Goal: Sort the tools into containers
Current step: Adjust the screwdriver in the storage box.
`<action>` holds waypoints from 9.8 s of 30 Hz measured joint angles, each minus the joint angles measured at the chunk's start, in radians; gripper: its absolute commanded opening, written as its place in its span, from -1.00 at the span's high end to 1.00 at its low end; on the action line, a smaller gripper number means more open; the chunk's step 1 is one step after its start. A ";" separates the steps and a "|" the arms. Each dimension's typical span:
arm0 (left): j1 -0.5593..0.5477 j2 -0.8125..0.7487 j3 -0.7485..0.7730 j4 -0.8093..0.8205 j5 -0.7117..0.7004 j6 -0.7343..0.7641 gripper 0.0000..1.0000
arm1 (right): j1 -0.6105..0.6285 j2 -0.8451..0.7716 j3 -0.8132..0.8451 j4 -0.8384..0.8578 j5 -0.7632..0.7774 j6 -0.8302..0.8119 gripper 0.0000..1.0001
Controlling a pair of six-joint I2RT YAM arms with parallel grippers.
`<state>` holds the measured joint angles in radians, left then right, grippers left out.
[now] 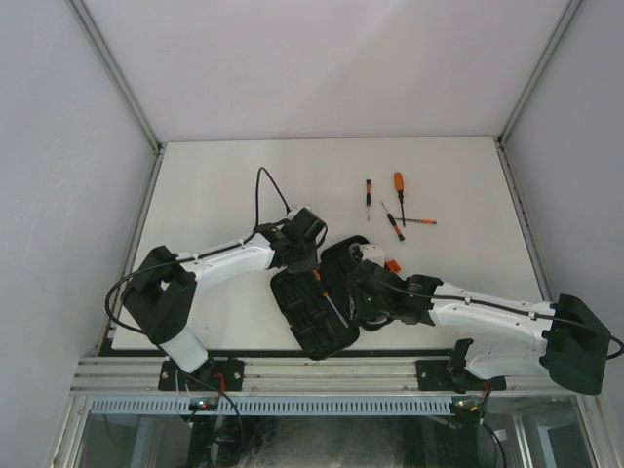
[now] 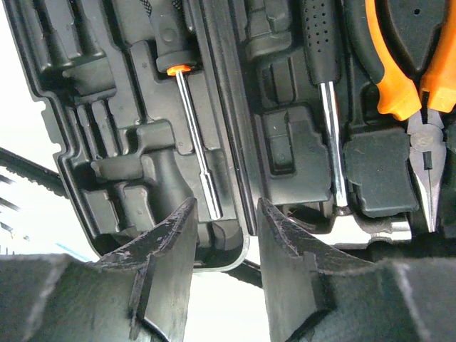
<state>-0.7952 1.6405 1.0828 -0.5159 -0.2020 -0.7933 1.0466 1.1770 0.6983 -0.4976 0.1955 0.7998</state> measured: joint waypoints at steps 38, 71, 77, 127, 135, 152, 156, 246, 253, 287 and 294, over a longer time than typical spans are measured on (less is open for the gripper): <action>0.000 0.059 0.000 0.034 0.012 -0.008 0.33 | 0.001 0.129 0.000 0.123 -0.157 -0.008 0.57; 0.000 0.060 0.000 0.048 -0.005 -0.010 0.43 | 0.034 0.230 0.064 0.069 -0.081 -0.030 1.00; 0.000 0.061 0.000 0.051 -0.004 -0.017 0.44 | 0.030 0.232 0.064 0.050 -0.062 -0.038 1.00; -0.001 0.155 0.055 0.177 0.006 0.045 0.85 | 0.063 0.467 0.209 -0.032 -0.020 0.188 1.00; -0.001 0.157 0.039 0.229 0.010 0.046 0.87 | 0.122 0.499 0.233 -0.029 0.082 0.275 1.00; -0.007 0.052 -0.116 0.367 0.032 0.042 0.87 | 0.089 0.306 0.089 0.002 0.072 0.188 1.00; -0.008 0.034 -0.133 0.363 0.041 0.036 0.86 | 0.079 0.288 0.083 -0.019 0.053 0.137 0.89; 0.294 -0.710 -0.394 0.383 0.088 0.130 1.00 | -0.461 -0.465 -0.117 0.085 -0.381 -0.401 1.00; 0.294 -0.711 -0.447 0.418 0.132 0.117 1.00 | -0.404 -0.446 -0.118 0.079 -0.374 -0.399 1.00; -0.071 -0.029 0.015 0.054 0.017 -0.079 0.53 | -0.061 -0.138 -0.117 0.074 -0.019 -0.235 1.00; -0.077 0.006 0.036 -0.002 -0.006 -0.088 0.39 | -0.050 -0.127 -0.117 0.074 -0.017 -0.234 1.00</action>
<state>-0.8722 1.6470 1.1187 -0.5179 -0.2077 -0.8814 0.9966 1.0504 0.5808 -0.4232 0.1787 0.5659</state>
